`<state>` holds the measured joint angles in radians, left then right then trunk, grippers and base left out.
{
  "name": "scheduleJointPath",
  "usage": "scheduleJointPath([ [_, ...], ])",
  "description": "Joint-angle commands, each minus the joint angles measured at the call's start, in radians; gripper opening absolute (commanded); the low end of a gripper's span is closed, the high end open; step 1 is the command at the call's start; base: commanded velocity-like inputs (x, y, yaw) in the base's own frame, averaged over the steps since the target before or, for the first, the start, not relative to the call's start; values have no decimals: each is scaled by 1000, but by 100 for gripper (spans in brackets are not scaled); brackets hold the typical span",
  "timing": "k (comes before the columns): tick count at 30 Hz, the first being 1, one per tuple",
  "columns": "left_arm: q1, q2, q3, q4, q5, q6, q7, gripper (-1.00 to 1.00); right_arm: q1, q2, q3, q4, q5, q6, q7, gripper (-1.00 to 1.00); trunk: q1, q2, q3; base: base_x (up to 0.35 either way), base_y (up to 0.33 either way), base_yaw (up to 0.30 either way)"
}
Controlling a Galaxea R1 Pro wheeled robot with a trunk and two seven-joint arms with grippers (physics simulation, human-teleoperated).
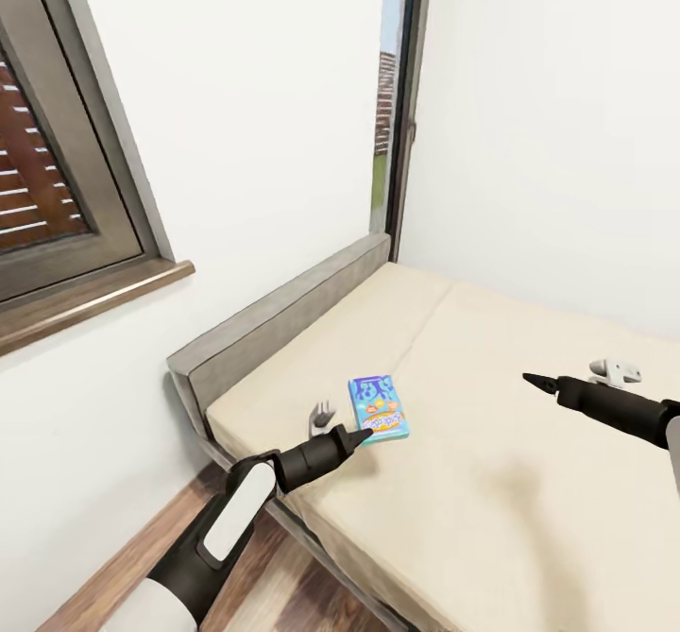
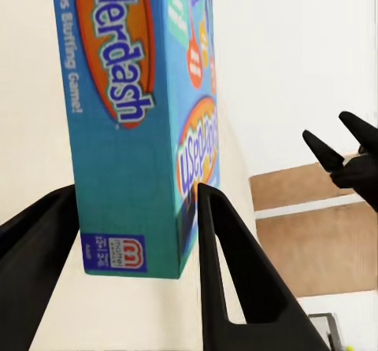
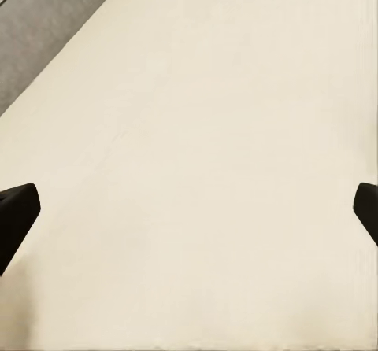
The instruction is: Put all the toys in the child's room - the three board games (two on the bed and one on the table), the two jigsaw puzzles on the table, and the tennis ball on the table - inside the toy box on the table in the child's room.
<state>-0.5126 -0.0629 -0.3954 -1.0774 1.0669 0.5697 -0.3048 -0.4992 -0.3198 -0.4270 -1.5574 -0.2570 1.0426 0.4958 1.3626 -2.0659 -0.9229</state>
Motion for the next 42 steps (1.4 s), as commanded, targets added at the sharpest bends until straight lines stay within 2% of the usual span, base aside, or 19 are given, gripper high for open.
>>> scheduleJointPath([
  [1,-10,0,3,-2,3,8,0,-100,-1,0,-3,-1,5,5,7,100,-4,7,2,0,0,-285],
  [3,-26,-1,6,-4,5,13,1,-100,-1,0,-4,-1,5,5,7,100,-12,21,9,0,0,-286],
  [5,-69,-1,10,-8,11,29,3,-100,-1,0,-7,-1,5,5,7,100,-19,35,16,0,0,-286],
  [6,-69,-1,10,-8,11,29,3,-100,-1,0,-7,-1,5,5,7,100,-23,42,19,0,0,-286],
  [9,-120,-5,13,-14,15,58,6,-100,-1,-1,-10,-1,5,5,7,100,-35,63,29,0,0,-287],
  [14,-157,-11,16,-17,16,80,10,-100,-1,-5,-12,-2,4,5,7,100,-54,98,47,0,0,-287],
  [23,-172,-7,20,-9,14,89,15,-100,-1,-6,-9,-19,4,5,7,100,-88,161,78,0,0,-287],
  [25,-174,-8,20,-8,14,92,48,-100,-1,-7,-10,-33,4,5,7,100,-96,175,85,0,0,-287],
  [32,-175,-10,20,-9,18,95,77,-100,-1,-4,-10,-43,4,5,7,100,-123,224,110,0,0,-287],
  [42,-175,-10,20,-23,19,97,81,-100,-1,0,-4,-43,4,5,7,100,-161,294,146,0,0,-287],
])
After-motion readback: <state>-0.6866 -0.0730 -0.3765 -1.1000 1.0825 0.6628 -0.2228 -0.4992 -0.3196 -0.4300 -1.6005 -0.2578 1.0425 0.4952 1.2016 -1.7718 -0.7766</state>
